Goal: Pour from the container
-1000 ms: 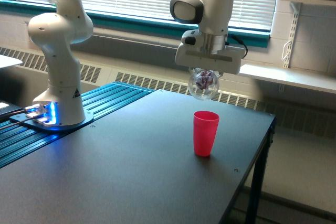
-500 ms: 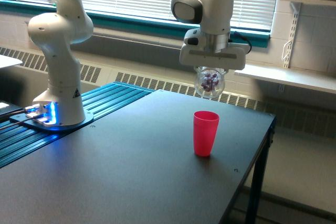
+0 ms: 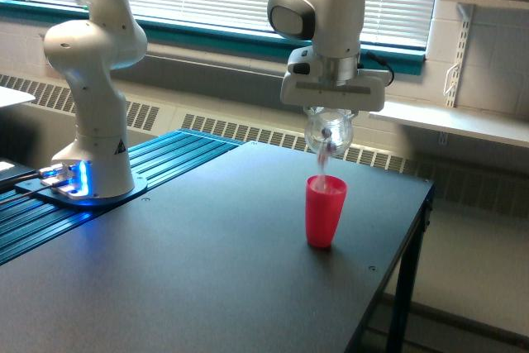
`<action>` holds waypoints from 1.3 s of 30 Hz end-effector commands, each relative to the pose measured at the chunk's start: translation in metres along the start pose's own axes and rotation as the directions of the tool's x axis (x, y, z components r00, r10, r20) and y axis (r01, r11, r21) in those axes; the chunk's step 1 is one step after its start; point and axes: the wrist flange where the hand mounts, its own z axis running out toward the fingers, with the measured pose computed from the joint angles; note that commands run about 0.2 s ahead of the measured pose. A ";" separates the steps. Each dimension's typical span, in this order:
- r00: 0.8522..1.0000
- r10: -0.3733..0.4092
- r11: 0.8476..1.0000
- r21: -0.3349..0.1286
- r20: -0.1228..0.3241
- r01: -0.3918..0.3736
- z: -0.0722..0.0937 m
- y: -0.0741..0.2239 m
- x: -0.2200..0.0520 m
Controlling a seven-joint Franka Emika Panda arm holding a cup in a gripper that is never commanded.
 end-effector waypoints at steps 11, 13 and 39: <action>1.000 -0.008 1.000 0.002 -0.019 0.008 0.001 0.005 0.000; 0.999 -0.024 1.000 0.004 -0.032 0.024 0.002 0.007 -0.004; 0.991 -0.080 0.995 0.050 -0.109 0.086 0.004 0.025 -0.017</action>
